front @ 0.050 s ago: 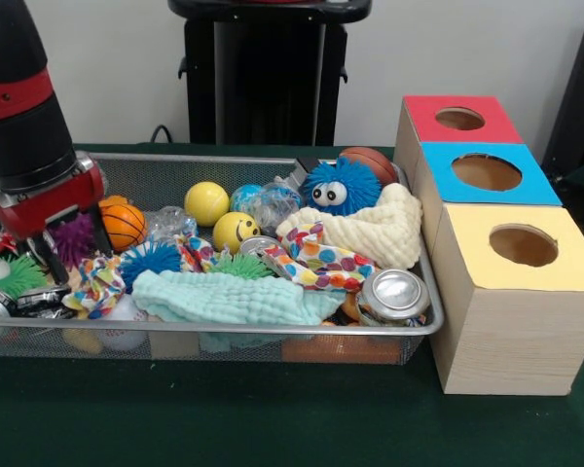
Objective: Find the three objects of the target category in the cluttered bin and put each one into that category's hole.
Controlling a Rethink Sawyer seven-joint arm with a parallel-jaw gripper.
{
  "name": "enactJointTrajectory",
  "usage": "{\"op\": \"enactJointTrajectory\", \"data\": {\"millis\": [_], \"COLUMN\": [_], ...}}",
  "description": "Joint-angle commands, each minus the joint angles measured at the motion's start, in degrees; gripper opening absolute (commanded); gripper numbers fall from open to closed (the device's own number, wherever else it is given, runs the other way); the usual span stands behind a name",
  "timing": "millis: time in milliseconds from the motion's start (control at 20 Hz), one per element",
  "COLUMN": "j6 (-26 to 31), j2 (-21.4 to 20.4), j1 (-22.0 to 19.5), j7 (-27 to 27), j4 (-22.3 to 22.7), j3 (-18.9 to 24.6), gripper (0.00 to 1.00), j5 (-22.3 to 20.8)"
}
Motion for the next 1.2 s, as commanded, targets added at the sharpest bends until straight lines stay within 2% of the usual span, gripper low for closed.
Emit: {"op": "enactJointTrajectory", "data": {"millis": [50,450,700,750,800,950,1000,1200], "j6": [-2.1,-1.8,-2.3,-2.2,-2.1,-2.6,-1.8,-1.8], "j2": [1.1,4.0,5.1,5.2,5.3,5.5,5.2,4.1], "j1": [-0.7,-2.0,-2.5,-2.5,-2.4,-2.5,-2.1,-2.1], "j7": [-2.9,-4.7,-5.8,-3.7,-1.6,-1.2,-3.8,-6.4], "j4": [5.1,4.7,4.1,3.8,3.4,2.9,2.3,2.7], "j3": [4.4,6.5,7.6,7.2,6.8,7.3,7.3,8.0], "gripper": [1.00,1.00,1.00,1.00,0.00,0.00,0.00,0.00], "j5": [1.9,3.4,2.9,3.4,4.0,4.4,3.0,1.5]}}
